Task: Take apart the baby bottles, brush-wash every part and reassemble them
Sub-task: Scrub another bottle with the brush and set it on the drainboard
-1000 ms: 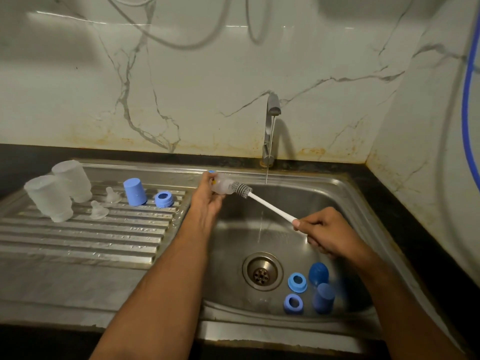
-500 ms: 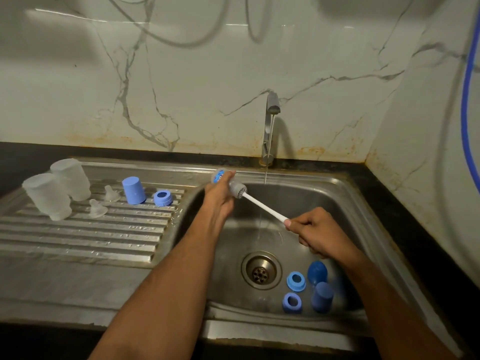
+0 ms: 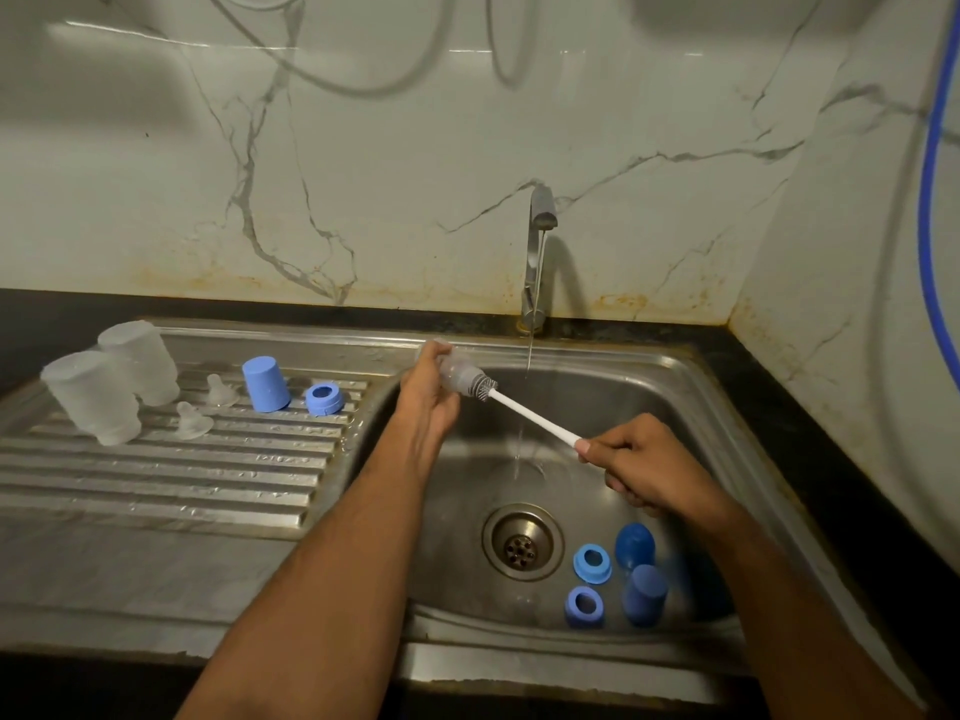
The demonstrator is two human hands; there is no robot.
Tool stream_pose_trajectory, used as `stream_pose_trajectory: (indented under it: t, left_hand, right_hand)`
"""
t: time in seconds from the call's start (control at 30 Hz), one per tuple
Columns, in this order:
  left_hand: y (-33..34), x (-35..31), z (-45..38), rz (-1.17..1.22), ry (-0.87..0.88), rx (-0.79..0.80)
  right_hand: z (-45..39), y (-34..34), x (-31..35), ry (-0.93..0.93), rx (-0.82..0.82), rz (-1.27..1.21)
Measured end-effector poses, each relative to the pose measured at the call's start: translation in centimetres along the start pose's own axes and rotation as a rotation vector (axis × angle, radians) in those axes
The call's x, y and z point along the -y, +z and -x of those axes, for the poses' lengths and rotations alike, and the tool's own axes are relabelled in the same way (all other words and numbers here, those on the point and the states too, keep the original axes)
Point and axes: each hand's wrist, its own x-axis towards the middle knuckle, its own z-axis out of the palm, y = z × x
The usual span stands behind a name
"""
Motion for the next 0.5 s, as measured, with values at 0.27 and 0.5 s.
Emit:
stream_pose_trajectory:
  t: [0.27, 0.5]
  left_hand:
    - [0.4, 1.5, 0.6, -0.085, 0.058, -0.089]
    - [0.2, 0.2, 0.1, -0.015, 0.083, -0.126]
  right_hand:
    - [0.1, 1.0, 0.1, 0.008, 0.025, -0.004]
    - [0.2, -0.3, -0.1, 0.026, 0.017, -0.019]
